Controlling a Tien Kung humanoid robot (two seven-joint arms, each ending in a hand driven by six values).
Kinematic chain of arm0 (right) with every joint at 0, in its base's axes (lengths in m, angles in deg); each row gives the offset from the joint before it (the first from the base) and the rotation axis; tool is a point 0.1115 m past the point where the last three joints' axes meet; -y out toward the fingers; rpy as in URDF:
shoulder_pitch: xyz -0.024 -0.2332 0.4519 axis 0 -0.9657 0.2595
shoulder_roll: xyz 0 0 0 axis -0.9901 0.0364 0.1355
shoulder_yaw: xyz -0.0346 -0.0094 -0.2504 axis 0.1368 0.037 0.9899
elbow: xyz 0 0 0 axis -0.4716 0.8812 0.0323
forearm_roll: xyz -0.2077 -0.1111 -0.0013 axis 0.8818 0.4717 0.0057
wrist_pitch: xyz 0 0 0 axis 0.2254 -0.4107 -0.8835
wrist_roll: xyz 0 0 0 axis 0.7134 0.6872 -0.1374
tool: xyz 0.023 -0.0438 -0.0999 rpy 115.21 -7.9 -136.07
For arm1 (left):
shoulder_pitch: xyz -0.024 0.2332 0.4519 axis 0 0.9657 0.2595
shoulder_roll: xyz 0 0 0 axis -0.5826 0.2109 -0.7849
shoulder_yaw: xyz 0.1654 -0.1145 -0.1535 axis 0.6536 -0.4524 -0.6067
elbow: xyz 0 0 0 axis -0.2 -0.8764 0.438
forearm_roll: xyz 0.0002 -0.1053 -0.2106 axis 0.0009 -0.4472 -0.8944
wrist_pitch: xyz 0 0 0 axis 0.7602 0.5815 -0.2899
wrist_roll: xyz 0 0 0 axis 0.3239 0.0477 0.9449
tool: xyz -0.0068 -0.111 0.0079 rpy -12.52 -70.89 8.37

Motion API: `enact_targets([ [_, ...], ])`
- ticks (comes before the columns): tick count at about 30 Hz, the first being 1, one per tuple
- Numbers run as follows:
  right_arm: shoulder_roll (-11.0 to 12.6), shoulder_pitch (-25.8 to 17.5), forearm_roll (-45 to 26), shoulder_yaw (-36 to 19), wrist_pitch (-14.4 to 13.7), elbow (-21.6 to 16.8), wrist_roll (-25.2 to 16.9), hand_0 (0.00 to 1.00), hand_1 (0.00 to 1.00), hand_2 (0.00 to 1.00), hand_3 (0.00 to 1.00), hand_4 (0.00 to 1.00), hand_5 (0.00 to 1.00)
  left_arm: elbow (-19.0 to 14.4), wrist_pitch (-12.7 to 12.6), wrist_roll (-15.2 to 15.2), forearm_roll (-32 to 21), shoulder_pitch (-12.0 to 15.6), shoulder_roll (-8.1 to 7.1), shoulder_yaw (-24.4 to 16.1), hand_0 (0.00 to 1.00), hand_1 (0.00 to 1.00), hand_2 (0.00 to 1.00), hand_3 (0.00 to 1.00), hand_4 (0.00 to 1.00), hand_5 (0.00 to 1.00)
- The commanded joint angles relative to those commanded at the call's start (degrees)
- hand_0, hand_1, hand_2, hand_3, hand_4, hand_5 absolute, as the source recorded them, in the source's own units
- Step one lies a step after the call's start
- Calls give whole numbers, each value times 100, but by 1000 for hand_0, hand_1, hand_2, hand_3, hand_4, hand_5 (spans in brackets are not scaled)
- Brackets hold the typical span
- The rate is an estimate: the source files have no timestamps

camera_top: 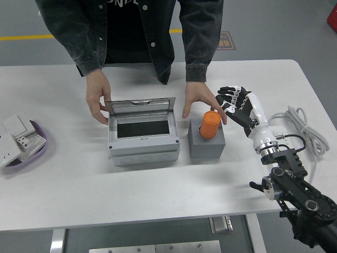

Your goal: Pick up the cylinder from the cube,place it in the box,flap close box

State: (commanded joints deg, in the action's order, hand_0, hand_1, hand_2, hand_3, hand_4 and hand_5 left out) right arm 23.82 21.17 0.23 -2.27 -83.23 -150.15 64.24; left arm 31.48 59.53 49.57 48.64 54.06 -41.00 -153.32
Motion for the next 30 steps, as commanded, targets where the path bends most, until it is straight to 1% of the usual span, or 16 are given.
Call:
enact_targets([
  [1, -6, 20, -4, 26, -7, 35, -9, 710, 633, 616, 577, 818, 280, 0, 0, 0, 1, 1, -1, -1, 590, 610, 607, 627, 644, 171],
  [5, -41, 92, 4, 114, -30, 160, -31, 710, 633, 616, 577, 818, 280, 0, 1, 0, 1, 1, 0, 3, 590, 610, 607, 627, 644, 171],
  [18, -89, 269, 69, 401, -38, 256, -3, 699, 626, 606, 562, 813, 270, 0, -1, -1, -5, -3, 20, 4, 590, 610, 607, 626, 644, 171],
  [19, -93, 300, 78, 440, -36, 275, 2, 699, 625, 601, 561, 813, 258, 0, 0, -1, -2, -4, 21, 1, 590, 610, 607, 626, 644, 172],
  [24, -124, 437, 130, 591, -37, 391, 20, 699, 625, 601, 561, 813, 258, 0, 0, -2, 1, -2, 23, -3, 590, 610, 607, 626, 644, 172],
  [25, -128, 454, 135, 618, -36, 410, 23, 697, 623, 600, 561, 801, 236, 0, -1, -4, -2, -1, 24, -6, 590, 610, 607, 626, 644, 172],
  [30, -146, 520, 185, 772, -27, 501, 38, 697, 623, 600, 561, 801, 236, 0, -4, 2, 15, 17, 34, -35, 590, 610, 607, 626, 644, 172],
])
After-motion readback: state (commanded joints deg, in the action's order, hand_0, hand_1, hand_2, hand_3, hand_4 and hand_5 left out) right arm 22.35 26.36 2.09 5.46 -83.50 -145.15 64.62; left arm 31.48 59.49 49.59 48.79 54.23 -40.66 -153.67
